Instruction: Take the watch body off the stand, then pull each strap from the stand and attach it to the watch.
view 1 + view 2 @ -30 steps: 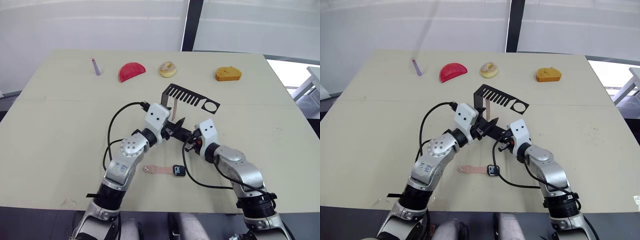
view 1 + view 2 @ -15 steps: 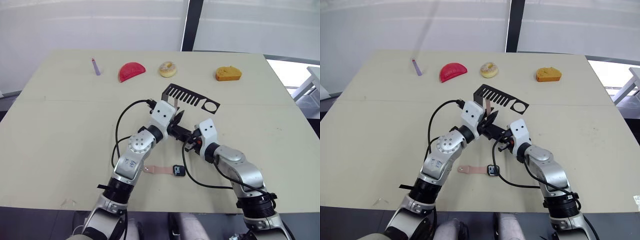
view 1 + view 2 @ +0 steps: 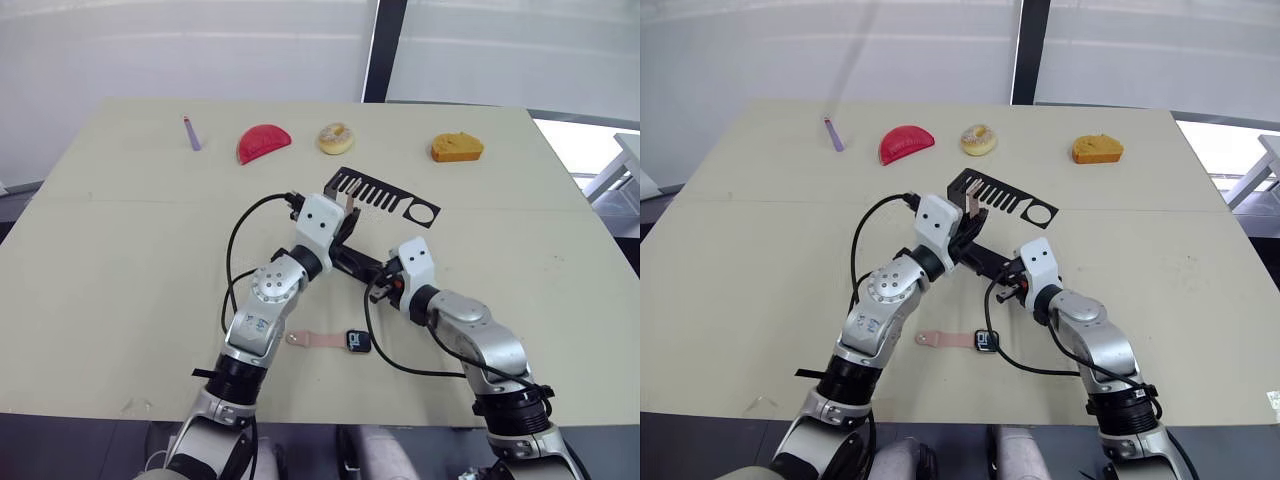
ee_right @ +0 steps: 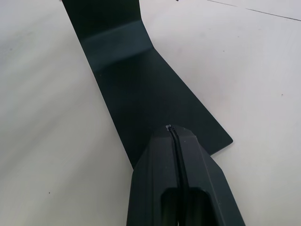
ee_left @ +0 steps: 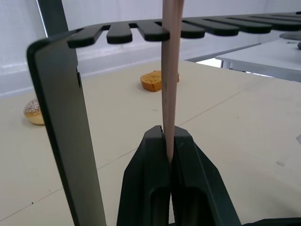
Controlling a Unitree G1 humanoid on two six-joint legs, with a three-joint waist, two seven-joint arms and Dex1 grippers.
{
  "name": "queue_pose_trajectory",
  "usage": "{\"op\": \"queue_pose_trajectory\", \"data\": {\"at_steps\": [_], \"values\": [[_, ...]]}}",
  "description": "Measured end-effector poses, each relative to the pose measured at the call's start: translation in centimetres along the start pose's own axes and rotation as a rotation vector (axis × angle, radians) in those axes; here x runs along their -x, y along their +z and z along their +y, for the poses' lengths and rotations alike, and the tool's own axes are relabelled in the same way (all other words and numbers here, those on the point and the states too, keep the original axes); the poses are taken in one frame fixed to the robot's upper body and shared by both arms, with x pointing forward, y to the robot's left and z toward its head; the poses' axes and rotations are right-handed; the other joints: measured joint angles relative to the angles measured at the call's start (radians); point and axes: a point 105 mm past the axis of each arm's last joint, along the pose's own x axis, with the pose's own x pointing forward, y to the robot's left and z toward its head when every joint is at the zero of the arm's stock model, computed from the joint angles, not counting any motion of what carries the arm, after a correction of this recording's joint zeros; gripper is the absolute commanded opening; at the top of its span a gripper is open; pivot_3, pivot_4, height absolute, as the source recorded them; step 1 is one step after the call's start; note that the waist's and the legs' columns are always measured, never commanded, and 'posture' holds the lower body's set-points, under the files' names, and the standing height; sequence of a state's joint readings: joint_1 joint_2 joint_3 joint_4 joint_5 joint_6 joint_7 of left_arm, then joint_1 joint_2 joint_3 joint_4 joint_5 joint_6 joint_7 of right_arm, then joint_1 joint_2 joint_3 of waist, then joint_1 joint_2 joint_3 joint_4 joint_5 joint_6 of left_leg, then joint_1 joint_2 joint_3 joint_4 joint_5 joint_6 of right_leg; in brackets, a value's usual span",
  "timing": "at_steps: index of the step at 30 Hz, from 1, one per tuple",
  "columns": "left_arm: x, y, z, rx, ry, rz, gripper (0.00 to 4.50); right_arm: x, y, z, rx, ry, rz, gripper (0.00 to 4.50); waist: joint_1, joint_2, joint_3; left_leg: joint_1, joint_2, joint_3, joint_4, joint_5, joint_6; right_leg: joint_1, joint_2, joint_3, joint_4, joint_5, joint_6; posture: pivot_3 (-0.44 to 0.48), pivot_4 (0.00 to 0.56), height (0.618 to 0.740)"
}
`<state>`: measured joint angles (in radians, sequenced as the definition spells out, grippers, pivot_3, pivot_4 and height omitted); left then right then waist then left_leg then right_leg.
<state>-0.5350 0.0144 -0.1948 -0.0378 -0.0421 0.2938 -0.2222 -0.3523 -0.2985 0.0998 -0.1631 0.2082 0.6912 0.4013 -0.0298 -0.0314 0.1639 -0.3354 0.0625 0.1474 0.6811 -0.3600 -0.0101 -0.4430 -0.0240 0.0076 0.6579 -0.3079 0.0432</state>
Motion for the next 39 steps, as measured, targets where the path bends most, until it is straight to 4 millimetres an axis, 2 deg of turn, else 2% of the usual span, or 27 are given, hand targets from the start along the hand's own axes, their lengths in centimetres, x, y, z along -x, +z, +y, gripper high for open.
{"op": "queue_pose_trajectory", "data": {"at_steps": [8, 14, 19, 23, 25, 27, 30, 33, 39], "values": [[1.2, 1.4, -0.2, 0.034, -0.036, -0.052, 0.10, -0.2, 0.1, -0.1, 0.000, 0.000, 0.004, 0.00, -0.001, 0.000, 0.000, 0.000, 0.000, 0.000, 0.000, 0.000, 0.000, 0.000, 0.000, 0.000, 0.000, 0.000, 0.000, 0.000, 0.150, 0.737], [3.9, 2.2, 1.2, 0.044, -0.093, -0.052, 0.10, -0.2, 0.2, -0.2, 0.002, -0.001, -0.001, 0.00, -0.001, 0.000, 0.000, 0.000, 0.000, 0.000, -0.001, 0.000, 0.000, 0.000, 0.000, 0.000, 0.000, 0.000, 0.000, 0.000, 0.150, 0.737], [6.3, 2.0, 1.4, 0.103, -0.257, -0.009, 0.10, 0.1, 0.2, -0.5, 0.029, 0.000, -0.013, 0.00, -0.002, 0.001, 0.000, -0.001, 0.000, 0.000, -0.001, 0.000, 0.000, 0.000, 0.000, 0.000, -0.001, 0.000, 0.000, 0.000, 0.150, 0.737], [8.6, 2.3, 0.4, 0.209, -0.516, 0.054, 0.10, 2.6, -0.3, -0.1, 0.047, 0.055, -0.003, 0.00, 0.002, 0.002, 0.002, -0.003, 0.000, -0.002, -0.002, 0.000, 0.000, -0.001, -0.001, -0.002, -0.003, 0.000, 0.000, 0.000, 0.150, 0.737], [9.3, 2.7, 0.4, 0.235, -0.606, 0.073, 0.00, 4.5, 0.2, 0.8, 0.040, 0.130, -0.019, 0.53, 0.001, 0.003, 0.003, -0.003, 0.000, -0.002, -0.002, 0.000, 0.000, -0.001, -0.001, -0.002, -0.004, 0.000, 0.000, 0.000, 0.150, 0.737], [9.4, 3.5, 0.1, 0.280, -0.718, 0.083, 0.00, 7.1, 1.6, 2.0, 0.039, 0.234, -0.063, 1.29, 0.002, 0.003, 0.003, -0.003, 0.000, -0.002, -0.001, 0.000, 0.000, -0.001, 0.000, -0.002, -0.004, 0.000, 0.000, 0.000, 0.150, 0.737], [9.9, 3.8, 0.0, 0.327, -0.849, 0.125, 0.00, 10.3, 3.3, 3.3, -0.022, 0.352, -0.119, 2.75, -0.001, 0.003, 0.003, -0.003, 0.000, -0.002, -0.002, 0.000, 0.000, 0.000, 0.000, -0.002, -0.005, 0.000, 0.000, 0.000, 0.150, 0.737], [10.1, 3.3, -0.7, 0.373, -0.962, 0.160, 0.00, 12.1, 5.2, 3.8, -0.162, 0.444, -0.199, 4.39, -0.008, 0.003, 0.003, -0.002, 0.000, -0.001, -0.002, 0.000, 0.000, 0.000, 0.001, -0.001, -0.004, 0.000, 0.000, 0.000, 0.150, 0.737], [9.6, 3.5, -2.0, 0.410, -1.099, 0.161, 0.00, 13.1, 8.8, 5.8, -0.336, 0.602, -0.315, 4.46, -0.009, 0.003, 0.004, -0.003, 0.000, -0.002, -0.002, 0.000, 0.001, 0.000, 0.000, 0.000, -0.005, 0.000, 0.000, 0.000, 0.150, 0.737]]}}
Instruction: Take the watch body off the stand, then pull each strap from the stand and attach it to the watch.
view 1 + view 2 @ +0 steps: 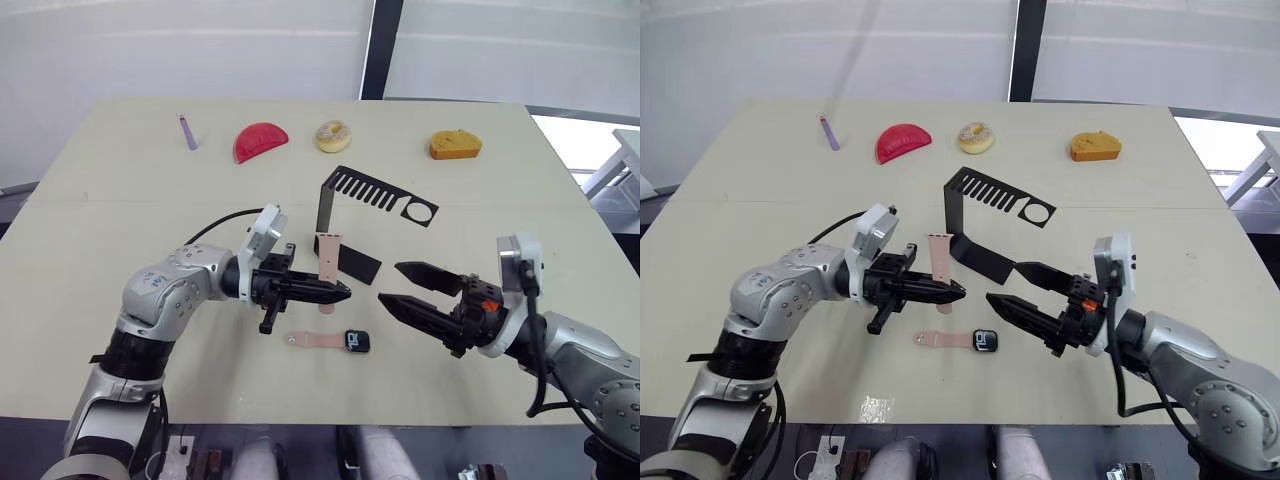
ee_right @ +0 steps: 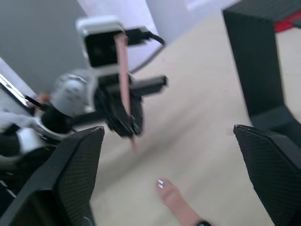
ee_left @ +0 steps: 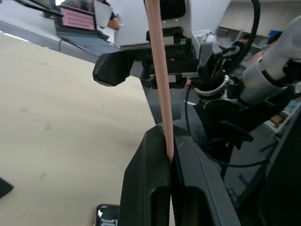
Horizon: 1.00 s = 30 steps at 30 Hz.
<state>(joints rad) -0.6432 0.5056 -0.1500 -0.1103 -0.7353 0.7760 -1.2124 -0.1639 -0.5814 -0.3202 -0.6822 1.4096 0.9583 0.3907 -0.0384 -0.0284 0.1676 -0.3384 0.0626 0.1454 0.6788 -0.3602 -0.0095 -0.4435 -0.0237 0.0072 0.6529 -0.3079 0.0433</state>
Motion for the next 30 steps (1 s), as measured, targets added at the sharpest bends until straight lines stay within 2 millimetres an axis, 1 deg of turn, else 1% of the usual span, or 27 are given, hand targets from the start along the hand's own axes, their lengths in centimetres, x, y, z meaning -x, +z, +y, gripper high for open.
{"op": "queue_pose_trajectory", "data": {"at_steps": [4, 7, 12, 13, 15, 16, 30], "values": [[-1.5, -0.1, -0.1, 0.000, -0.050, -0.024, 0.00, -1.6, 0.8, 0.3, -0.057, -0.007, -0.034, 4.46, 0.002, 0.000, 0.000, -0.001, 0.000, 0.000, 0.000, 0.000, 0.000, -0.001, 0.000, 0.000, -0.001, 0.000, 0.000, 0.000, 0.150, 0.737], [-1.8, 0.0, -0.1, 0.000, -0.048, -0.032, 0.00, -2.2, 0.7, 0.1, -0.072, -0.033, -0.034, 4.46, 0.003, 0.000, 0.000, -0.001, 0.000, 0.000, 0.000, 0.000, 0.000, -0.001, 0.000, 0.000, 0.000, 0.000, 0.000, 0.000, 0.150, 0.737], [-2.0, 0.0, 0.0, 0.004, -0.044, -0.040, 0.00, -2.7, 0.5, -0.1, -0.081, -0.060, -0.044, 4.46, 0.005, 0.000, 0.000, -0.002, 0.000, -0.001, 0.000, 0.000, 0.000, -0.001, 0.000, 0.000, -0.001, 0.000, 0.001, 0.000, 0.150, 0.737], [-2.0, 0.0, 0.0, 0.004, -0.043, -0.041, 0.00, -2.8, 0.5, -0.2, -0.078, -0.063, -0.047, 3.95, 0.005, 0.000, 0.000, -0.002, 0.000, -0.001, 0.000, 0.000, 0.000, -0.001, 0.000, 0.000, -0.001, 0.000, 0.001, 0.000, 0.150, 0.737], [-2.0, 0.0, 0.1, 0.006, -0.040, -0.041, 0.00, -2.9, 0.5, -0.2, -0.076, -0.064, -0.053, 3.19, 0.005, 0.000, 0.000, -0.002, 0.000, -0.001, 0.000, 0.000, 0.000, -0.001, 0.000, 0.000, -0.001, 0.000, 0.001, 0.000, 0.150, 0.737], [-2.0, 0.0, 0.1, 0.006, -0.039, -0.041, 0.00, -2.9, 0.5, -0.2, -0.077, -0.063, -0.052, 2.69, 0.005, 0.000, 0.000, -0.002, 0.000, -0.001, 0.000, 0.000, 0.000, -0.001, 0.000, 0.000, -0.001, 0.000, 0.001, 0.000, 0.150, 0.737], [-1.9, 0.0, 0.2, -0.010, -0.030, -0.037, 0.00, -3.2, 0.6, 0.1, -0.076, -0.045, -0.062, 2.69, 0.007, 0.000, 0.000, -0.002, 0.000, -0.001, 0.000, 0.000, 0.000, -0.001, 0.000, 0.000, -0.001, 0.000, 0.001, 0.000, 0.150, 0.737]]}}
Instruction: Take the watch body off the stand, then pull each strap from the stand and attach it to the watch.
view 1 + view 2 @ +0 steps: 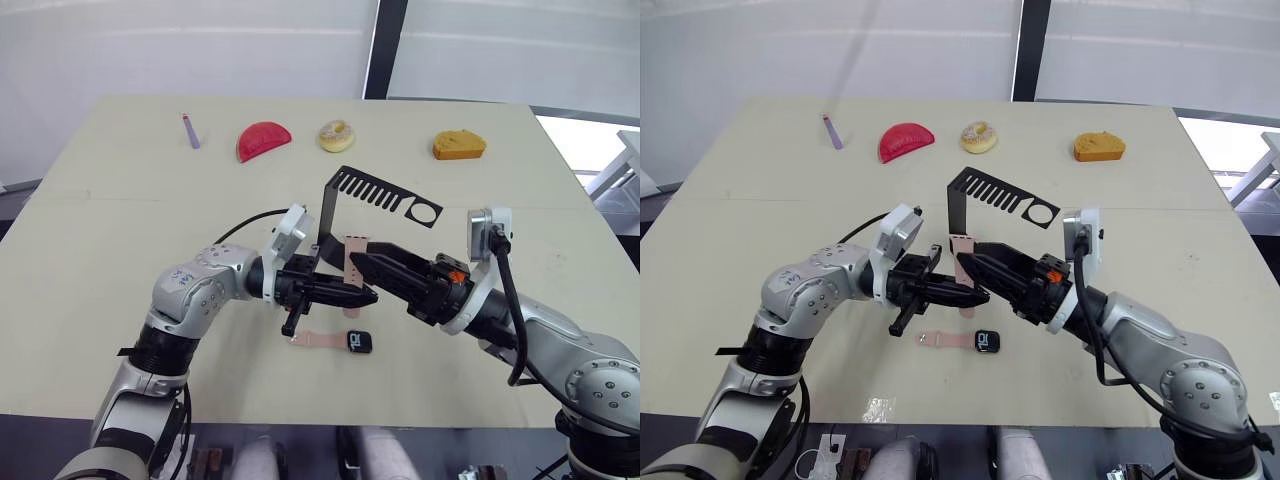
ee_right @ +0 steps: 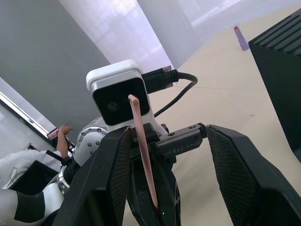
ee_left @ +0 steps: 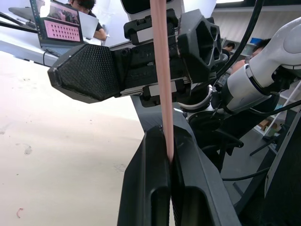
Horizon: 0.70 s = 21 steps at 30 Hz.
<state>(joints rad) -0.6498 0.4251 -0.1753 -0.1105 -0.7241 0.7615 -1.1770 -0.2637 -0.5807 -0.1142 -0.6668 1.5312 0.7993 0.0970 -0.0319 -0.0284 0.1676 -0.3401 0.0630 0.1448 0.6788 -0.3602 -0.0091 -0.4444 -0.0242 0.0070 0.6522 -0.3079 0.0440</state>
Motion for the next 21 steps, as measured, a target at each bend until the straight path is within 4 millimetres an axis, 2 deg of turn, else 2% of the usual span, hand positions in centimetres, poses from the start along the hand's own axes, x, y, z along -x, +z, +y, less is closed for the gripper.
{"op": "queue_pose_trajectory", "data": {"at_steps": [20, 21], "values": [[-0.03, 0.01, 0.08, -0.011, 0.004, 0.001, 0.00, -0.48, 0.13, 0.60, 0.003, 0.036, 0.005, 2.69, 0.001, 0.000, 0.000, 0.000, 0.000, 0.000, 0.000, 0.000, 0.000, 0.000, 0.000, 0.000, 0.000, 0.000, 0.000, 0.000, 0.150, 0.737], [-0.03, 0.01, 0.08, -0.011, 0.004, 0.001, 0.00, -0.48, 0.13, 0.64, 0.000, 0.039, 0.005, 2.16, 0.001, 0.000, 0.000, 0.000, 0.000, 0.000, 0.000, 0.000, 0.000, 0.000, 0.000, 0.000, 0.000, 0.000, 0.000, 0.000, 0.150, 0.737]]}}
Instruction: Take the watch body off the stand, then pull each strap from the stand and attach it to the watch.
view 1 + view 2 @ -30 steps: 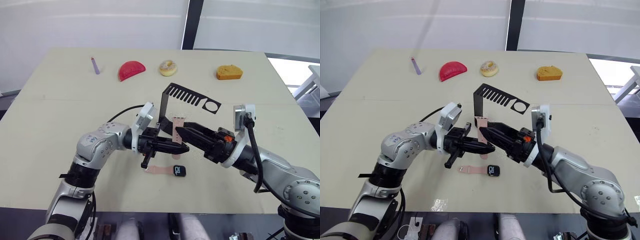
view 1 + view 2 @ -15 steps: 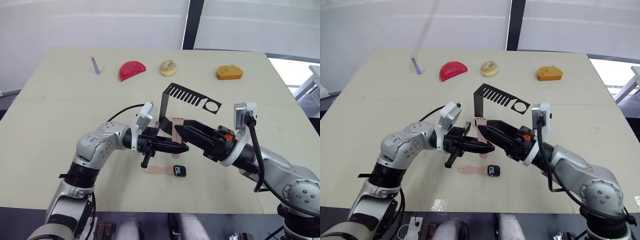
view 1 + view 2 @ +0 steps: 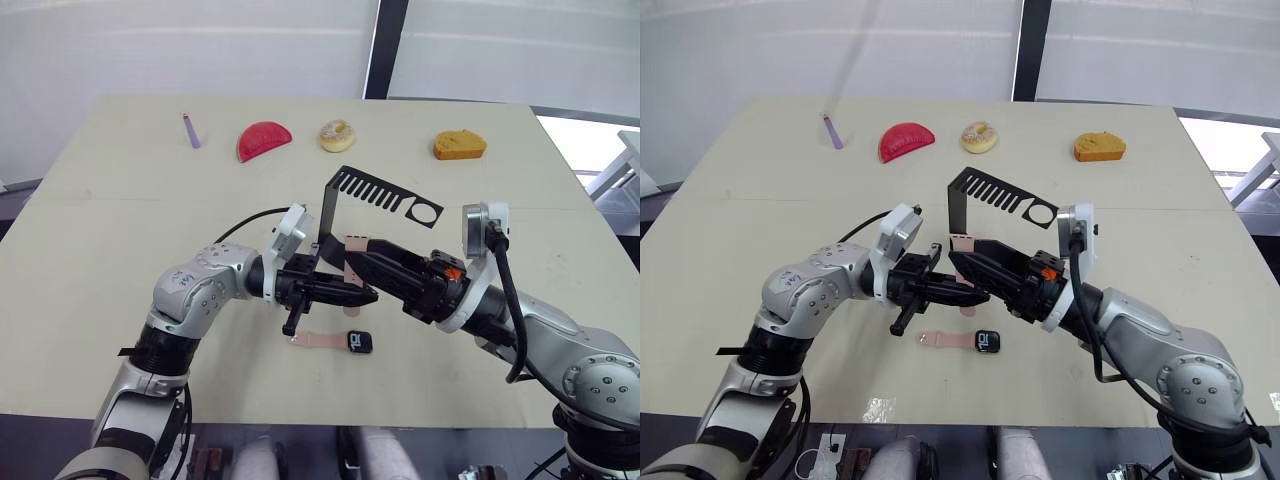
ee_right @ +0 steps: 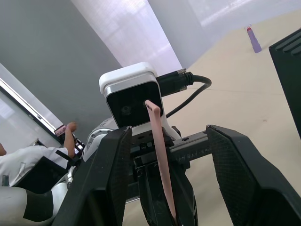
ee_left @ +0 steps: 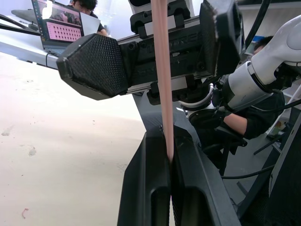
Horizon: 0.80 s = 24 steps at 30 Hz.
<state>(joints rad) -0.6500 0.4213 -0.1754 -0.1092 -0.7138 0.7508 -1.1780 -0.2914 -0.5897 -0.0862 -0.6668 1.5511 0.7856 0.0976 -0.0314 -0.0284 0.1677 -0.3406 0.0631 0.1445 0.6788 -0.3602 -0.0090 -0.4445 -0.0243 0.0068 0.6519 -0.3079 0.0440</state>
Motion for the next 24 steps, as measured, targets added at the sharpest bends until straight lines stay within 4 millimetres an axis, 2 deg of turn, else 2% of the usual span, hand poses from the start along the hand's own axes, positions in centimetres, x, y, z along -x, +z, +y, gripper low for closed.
{"op": "queue_pose_trajectory", "data": {"at_steps": [1, 13, 16, 17, 18, 19, 24], "values": [[0.00, 0.00, 0.01, 0.000, 0.000, 0.000, 0.00, 0.00, 0.01, 0.04, -0.002, 0.003, 0.000, 1.93, 0.000, 0.000, 0.000, 0.000, 0.000, 0.000, 0.000, 0.000, 0.000, 0.000, 0.000, 0.000, 0.000, 0.000, 0.000, 0.000, 0.150, 0.737], [-0.09, 0.03, 0.11, -0.003, 0.000, 0.003, 0.00, 0.02, 0.17, 0.13, 0.007, 0.006, 0.007, 1.93, 0.000, 0.000, 0.000, 0.000, 0.000, 0.000, 0.000, 0.000, 0.000, 0.000, 0.000, 0.000, 0.000, 0.000, 0.000, 0.000, 0.150, 0.737], [-0.10, 0.03, 0.11, -0.003, 0.000, 0.003, 0.00, -0.02, 0.27, 0.22, 0.006, 0.011, 0.002, 1.09, 0.000, 0.000, 0.000, -0.001, 0.000, 0.000, 0.000, 0.000, 0.000, 0.000, 0.000, 0.000, 0.000, 0.000, 0.000, 0.000, 0.150, 0.737], [-0.11, 0.03, 0.11, -0.003, 0.000, 0.003, 0.00, -0.05, 0.36, 0.32, -0.001, 0.019, -0.007, 0.74, 0.000, 0.000, 0.000, -0.001, 0.000, 0.000, 0.000, 0.000, 0.000, 0.000, 0.000, 0.000, 0.000, 0.000, 0.000, 0.000, 0.150, 0.737], [-0.11, 0.03, 0.11, -0.003, 0.000, 0.002, 0.00, -0.09, 0.53, 0.42, -0.006, 0.026, -0.019, 0.20, 0.000, 0.000, 0.000, -0.001, 0.000, 0.000, 0.000, 0.000, 0.000, 0.000, 0.000, 0.000, 0.000, 0.000, 0.000, 0.000, 0.150, 0.737], [-0.11, 0.03, 0.11, -0.003, 0.000, 0.002, 0.00, -0.12, 0.63, 0.48, -0.007, 0.029, -0.026, 0.04, 0.000, 0.000, 0.000, 0.000, 0.000, 0.000, 0.000, 0.000, 0.000, 0.000, 0.000, 0.000, 0.000, 0.000, 0.000, 0.000, 0.150, 0.737], [-0.11, 0.05, 0.11, -0.004, 0.000, 0.002, 0.00, -0.12, 0.67, 0.51, -0.008, 0.032, -0.027, 0.04, 0.000, 0.000, 0.000, -0.001, 0.000, 0.000, 0.000, 0.000, 0.000, 0.000, 0.000, 0.000, 0.000, 0.000, 0.000, 0.000, 0.150, 0.737]]}}
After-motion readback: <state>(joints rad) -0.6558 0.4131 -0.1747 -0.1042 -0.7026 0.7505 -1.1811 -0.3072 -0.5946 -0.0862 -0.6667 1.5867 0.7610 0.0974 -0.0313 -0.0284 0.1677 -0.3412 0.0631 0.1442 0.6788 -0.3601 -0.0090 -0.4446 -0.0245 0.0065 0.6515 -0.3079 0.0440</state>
